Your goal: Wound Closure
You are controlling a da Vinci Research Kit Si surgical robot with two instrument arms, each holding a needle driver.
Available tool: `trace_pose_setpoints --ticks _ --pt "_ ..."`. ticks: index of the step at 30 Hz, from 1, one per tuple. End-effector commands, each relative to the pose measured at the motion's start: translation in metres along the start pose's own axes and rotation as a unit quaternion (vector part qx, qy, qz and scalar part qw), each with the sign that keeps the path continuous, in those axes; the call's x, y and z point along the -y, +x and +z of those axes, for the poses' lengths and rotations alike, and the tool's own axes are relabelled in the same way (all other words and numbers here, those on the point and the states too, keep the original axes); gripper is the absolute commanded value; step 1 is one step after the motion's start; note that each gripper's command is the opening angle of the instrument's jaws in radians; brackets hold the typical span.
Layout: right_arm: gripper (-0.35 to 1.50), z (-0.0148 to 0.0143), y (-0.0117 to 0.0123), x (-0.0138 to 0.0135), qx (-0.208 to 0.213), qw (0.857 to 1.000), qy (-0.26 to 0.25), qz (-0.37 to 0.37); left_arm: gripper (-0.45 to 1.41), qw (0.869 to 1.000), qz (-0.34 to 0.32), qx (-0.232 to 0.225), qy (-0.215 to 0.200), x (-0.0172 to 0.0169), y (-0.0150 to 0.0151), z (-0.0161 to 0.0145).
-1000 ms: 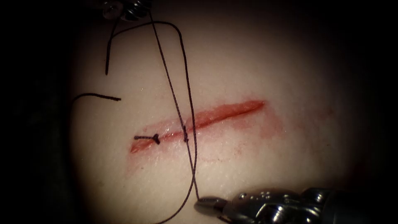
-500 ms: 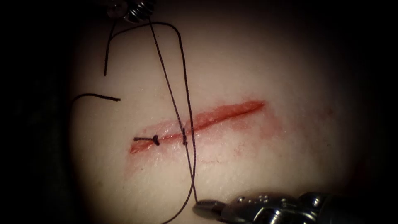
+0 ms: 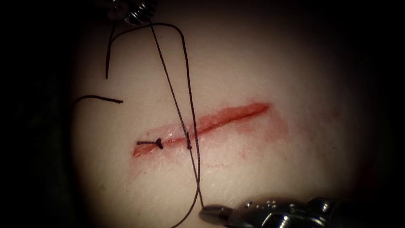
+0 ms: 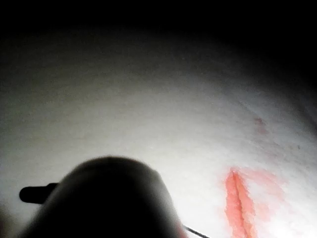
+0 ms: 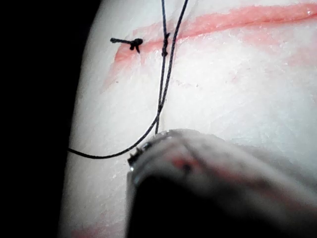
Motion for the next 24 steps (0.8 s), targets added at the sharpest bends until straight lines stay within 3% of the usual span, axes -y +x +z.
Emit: trace_pose_setpoints --ticks 1,24 --pt "-0.35 0.0008 0.0002 0.0003 0.001 1.0 0.002 -0.001 -0.45 1.0 -0.001 -0.002 0.001 -0.0005 0.0005 0.0002" --pt "-0.35 0.0009 -0.0011 0.0011 0.025 1.0 0.015 -0.002 -0.45 1.0 -0.001 -0.007 0.025 0.0005 0.0005 0.0003"
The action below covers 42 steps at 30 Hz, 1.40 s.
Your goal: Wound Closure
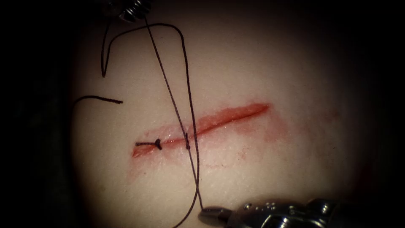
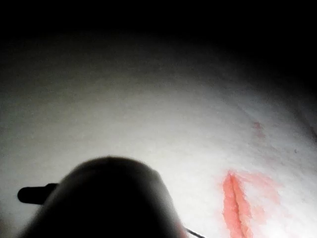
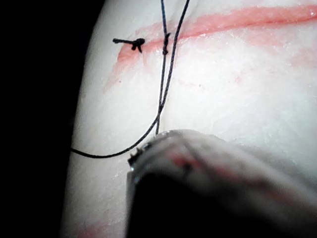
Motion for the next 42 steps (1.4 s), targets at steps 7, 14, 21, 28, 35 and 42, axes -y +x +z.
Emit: trace_pose_setpoints --ticks 7,14,21,28,35,42 --pt "-0.35 0.0005 -0.0002 0.0002 0.008 1.0 0.002 0.0 -0.45 1.0 0.003 0.003 -0.001 -0.0008 0.0004 0.0002" --pt "-0.35 0.0006 -0.0014 0.0009 0.031 0.999 0.011 -0.003 -0.45 1.0 0.004 0.005 -0.002 -0.0005 0.0006 0.0001" --pt "-0.35 0.0006 -0.0017 0.0007 0.034 0.999 0.011 -0.005 -0.45 1.0 0.004 0.005 -0.001 0.0 0.0005 0.0003" --pt "-0.35 0.0006 -0.0004 0.0008 -0.01 1.0 0.02 0.002 -0.45 1.0 0.006 -0.005 0.001 -0.0003 0.0008 0.0001" --pt "1.38 -0.001 0.0034 0.0004 -0.096 0.995 0.0 -0.021 -0.45 0.993 0.001 -0.002 -0.116 -0.0005 -0.0002 -0.0031" --pt "1.45 -0.005 0.0076 -0.0006 -0.163 0.985 -0.001 -0.047 -0.45 0.928 -0.032 0.048 -0.367 -0.0011 -0.0037 -0.0087"
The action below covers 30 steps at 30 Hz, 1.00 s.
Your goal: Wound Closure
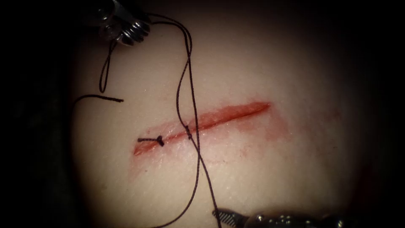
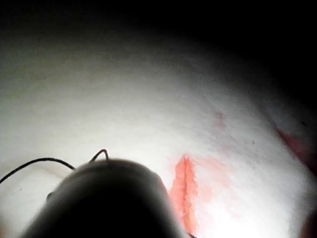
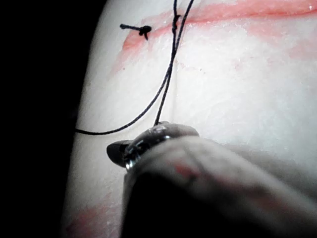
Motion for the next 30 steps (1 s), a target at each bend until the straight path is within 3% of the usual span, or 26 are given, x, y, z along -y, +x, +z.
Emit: trace_pose_setpoints --ticks 1,4,5,7,8,13,17,22,30 --pt "1.45 -0.0003 0.0017 0.0 -0.011 1.0 -0.002 -0.004 -0.45 1.0 0.002 0.003 -0.029 -0.0008 -0.0001 -0.0003" --pt "1.4 -0.0026 0.0047 0.0004 -0.024 1.0 -0.009 -0.001 -0.45 0.995 -0.016 -0.006 -0.101 -0.0013 -0.0012 -0.0027" --pt "1.11 -0.0034 0.006 0.0007 -0.029 0.999 -0.015 0.011 -0.45 0.991 -0.032 -0.011 -0.128 -0.0014 -0.0016 -0.0035" --pt "0.07 -0.0042 0.0081 0.001 -0.037 0.998 -0.023 0.043 -0.45 0.982 -0.066 -0.023 -0.177 -0.0015 -0.0026 -0.0051" --pt "-0.35 -0.004 0.0092 0.001 -0.048 0.996 -0.026 0.075 -0.45 0.975 -0.083 -0.032 -0.202 -0.0015 -0.0031 -0.0061" --pt "-0.35 -0.0014 0.0107 -0.0006 -0.097 0.992 0.0 0.086 -0.45 0.961 -0.106 -0.066 -0.248 -0.0017 -0.0046 -0.009" --pt "-0.35 0.0028 0.0097 -0.0026 -0.125 0.989 0.002 0.077 -0.45 0.948 -0.118 -0.066 -0.288 -0.002 -0.0054 -0.0103" --pt "-0.35 0.008 0.0081 -0.005 -0.162 0.982 0.009 0.095 -0.45 0.928 -0.14 -0.103 -0.33 -0.0029 -0.0054 -0.0112" --pt "-0.35 0.0103 0.011 -0.0059 -0.228 0.967 0.034 0.111 -0.45 0.894 -0.082 -0.108 -0.427 -0.0051 -0.0055 -0.0114"
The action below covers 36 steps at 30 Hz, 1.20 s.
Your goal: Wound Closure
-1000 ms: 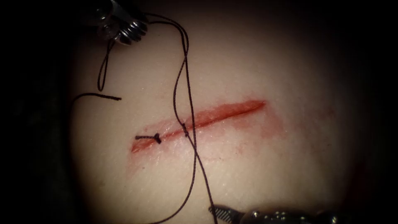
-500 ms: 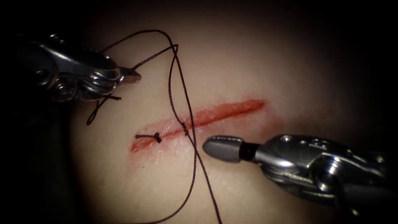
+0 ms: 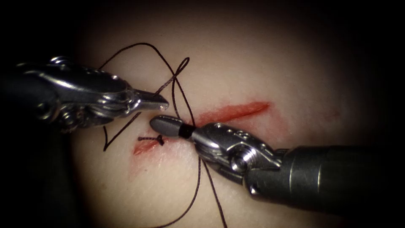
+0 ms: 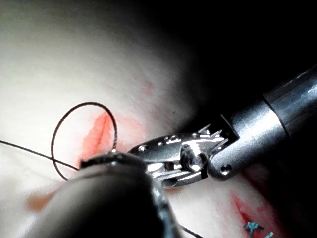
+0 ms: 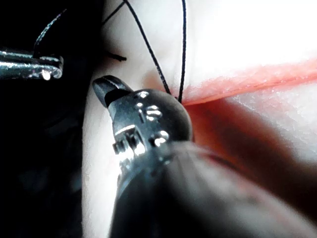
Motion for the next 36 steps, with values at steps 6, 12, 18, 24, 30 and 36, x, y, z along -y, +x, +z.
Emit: trace_pose_setpoints --ticks 6,12,18,24,30,36 --pt "-0.35 0.0025 0.003 -0.0009 -0.071 0.997 0.032 0.019 -0.45 0.996 0.063 0.042 -0.051 -0.0004 -0.0012 0.0027" --pt "-0.35 0.0012 0.0045 -0.0023 -0.083 0.991 0.101 0.022 -0.45 0.986 0.127 0.081 -0.07 0.0006 -0.0028 0.0034" --pt "-0.35 0.0 0.0045 -0.0027 -0.071 0.974 0.213 0.042 -0.45 0.981 0.143 0.112 -0.07 0.0027 -0.0037 0.0034" --pt "-0.35 -0.0002 0.003 -0.0008 -0.035 0.954 0.285 0.086 -0.45 0.975 0.171 0.133 -0.052 0.0055 -0.0043 0.0056" --pt "-0.35 0.0003 0.0011 0.0013 -0.011 0.943 0.318 0.098 -0.45 0.966 0.193 0.16 -0.065 0.0069 -0.0053 0.0092" --pt "-0.35 0.0001 0.0003 0.0024 0.019 0.931 0.348 0.111 -0.45 0.96 0.197 0.185 -0.067 0.0076 -0.0057 0.0103"
